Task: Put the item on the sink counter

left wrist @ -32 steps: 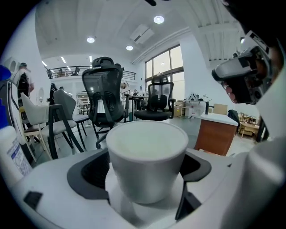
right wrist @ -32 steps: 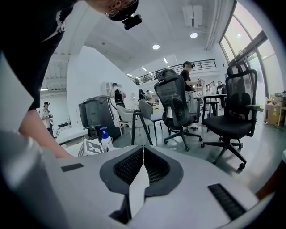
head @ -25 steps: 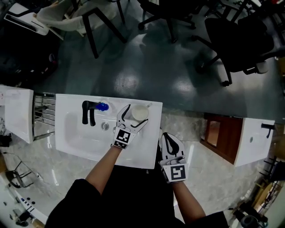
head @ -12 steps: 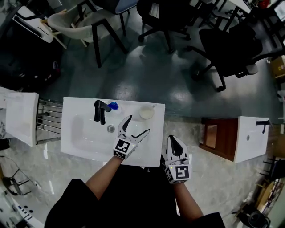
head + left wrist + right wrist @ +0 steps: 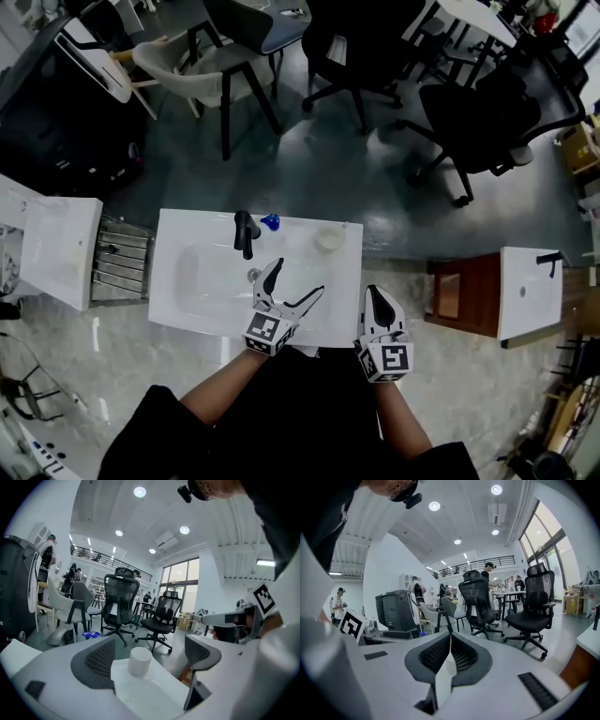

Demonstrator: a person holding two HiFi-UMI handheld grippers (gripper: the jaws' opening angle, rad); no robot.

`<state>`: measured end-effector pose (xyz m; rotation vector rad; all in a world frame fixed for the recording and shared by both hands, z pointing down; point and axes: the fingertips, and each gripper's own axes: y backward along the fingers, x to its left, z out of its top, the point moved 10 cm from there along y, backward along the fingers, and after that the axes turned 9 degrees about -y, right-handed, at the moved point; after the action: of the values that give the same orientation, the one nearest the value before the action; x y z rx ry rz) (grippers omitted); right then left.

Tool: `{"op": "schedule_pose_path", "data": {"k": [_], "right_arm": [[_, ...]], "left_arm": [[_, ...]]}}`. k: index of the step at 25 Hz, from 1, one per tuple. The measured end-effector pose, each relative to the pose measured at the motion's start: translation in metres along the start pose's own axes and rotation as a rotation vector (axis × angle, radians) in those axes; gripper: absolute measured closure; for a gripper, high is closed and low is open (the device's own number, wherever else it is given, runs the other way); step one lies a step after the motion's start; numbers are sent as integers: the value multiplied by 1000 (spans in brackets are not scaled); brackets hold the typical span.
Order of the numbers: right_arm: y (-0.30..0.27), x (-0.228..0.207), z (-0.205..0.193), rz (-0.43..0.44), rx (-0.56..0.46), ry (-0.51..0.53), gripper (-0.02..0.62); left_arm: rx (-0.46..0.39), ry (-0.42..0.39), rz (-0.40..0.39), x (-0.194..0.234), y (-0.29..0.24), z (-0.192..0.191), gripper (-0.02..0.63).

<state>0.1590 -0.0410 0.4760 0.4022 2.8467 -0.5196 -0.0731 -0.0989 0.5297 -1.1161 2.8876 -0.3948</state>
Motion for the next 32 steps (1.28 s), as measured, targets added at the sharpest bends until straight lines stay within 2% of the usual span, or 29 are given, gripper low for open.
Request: {"op": "schedule_pose_path", "data": {"k": [8,12,13,14,16,18,19,20,26,32], "right_arm": [[15,63,5,10,-47,-1,563],[30,86,10,-9,-51,2,563],[35,90,12,-15,-56,-15,563],[39,94,12,-22,-57,-32,563],[45,102,7,-39,-48,-42,563],[52,111,4,-49,-33,-19,563],[57,114,4,-52,-28,-2,563],[62,117,5,-54,-28,13,563],[83,121,-2,-2,-63,34,563],[121,136,4,62,-97,42,563]], "left_arm": [[-7,6,50,2,70,26,150],[-62,4,-4,-3,90,44,153],[-73,3,-28,-5,93,47,171],[-82,0,-51,-5,95,47,219],[-98,-2,-83,-3,98,43,371],[-108,13,-92,1,101,40,472],[-109,20,-91,1,103,39,575],[-108,23,-88,0,105,40,591],[-103,-3,-89,-18,126,48,591],[-112,-24,-57,-70,166,55,591]]}}
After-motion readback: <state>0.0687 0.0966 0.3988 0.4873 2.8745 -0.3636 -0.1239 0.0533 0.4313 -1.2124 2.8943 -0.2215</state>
